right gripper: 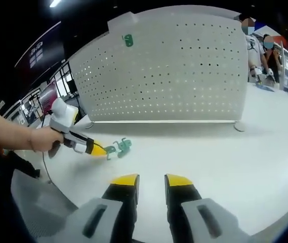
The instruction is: Insert the hook assembly into the mounting plate slot until the hook locks in place.
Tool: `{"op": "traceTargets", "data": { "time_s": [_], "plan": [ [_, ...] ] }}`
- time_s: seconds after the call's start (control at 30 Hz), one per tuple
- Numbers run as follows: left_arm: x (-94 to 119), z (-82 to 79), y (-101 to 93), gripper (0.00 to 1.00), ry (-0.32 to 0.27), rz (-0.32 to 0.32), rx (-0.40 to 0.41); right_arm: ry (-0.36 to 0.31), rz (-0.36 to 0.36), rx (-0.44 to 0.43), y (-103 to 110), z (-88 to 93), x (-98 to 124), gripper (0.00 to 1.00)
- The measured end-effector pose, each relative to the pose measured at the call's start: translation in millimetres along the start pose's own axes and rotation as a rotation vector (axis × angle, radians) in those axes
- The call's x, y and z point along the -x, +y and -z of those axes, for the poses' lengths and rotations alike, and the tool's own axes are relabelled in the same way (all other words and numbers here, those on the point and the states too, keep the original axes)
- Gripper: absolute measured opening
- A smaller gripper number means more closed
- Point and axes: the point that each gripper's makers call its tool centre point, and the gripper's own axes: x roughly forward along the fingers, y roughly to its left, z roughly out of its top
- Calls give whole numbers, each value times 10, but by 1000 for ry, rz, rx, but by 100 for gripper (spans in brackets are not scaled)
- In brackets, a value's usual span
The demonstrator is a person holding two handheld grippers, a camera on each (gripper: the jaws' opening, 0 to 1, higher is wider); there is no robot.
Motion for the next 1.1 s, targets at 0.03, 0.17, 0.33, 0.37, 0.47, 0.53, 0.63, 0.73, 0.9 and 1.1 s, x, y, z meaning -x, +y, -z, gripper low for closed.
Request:
{"op": "traceTargets", "data": {
  "time_s": [0.03, 0.17, 0.33, 0.37, 0.47, 0.53, 0.63, 0.73, 0.9, 1.1],
  "plan": [
    [26, -1, -8, 3, -2, 1, 0, -3, 0, -4, -6, -6, 3, 18],
    [104, -10, -43, 3, -9, -1, 4, -10, -7, -9, -1, -18, 12, 18],
    [224, -73, -137, 3, -35, 18, 30, -13, -20, -12, 20, -33, 13, 18],
    [247, -91, -150, 3, -40, 20, 36, -14, -24, -24, 23, -40, 16, 18],
    [344, -169, -195, 3, -60, 12, 30, -32, -38, -79, 24, -105, 29, 18],
    [392, -203, -214, 3, -70, 9, 30, -40, -41, -81, 24, -146, 30, 18],
    [481, -274, -274, 3, -86, 15, 49, -57, -50, -93, 53, -226, 44, 18],
    [561, -330, -341, 3, -98, 8, 47, -81, -64, -109, 105, -312, 62, 18],
    [682, -425, -461, 3, -141, 17, 102, -112, -121, -162, 294, -430, 48, 18],
    [835, -550, -578, 3, -208, 36, 218, -110, -173, -244, 453, -403, 26, 18]
  ]
}}
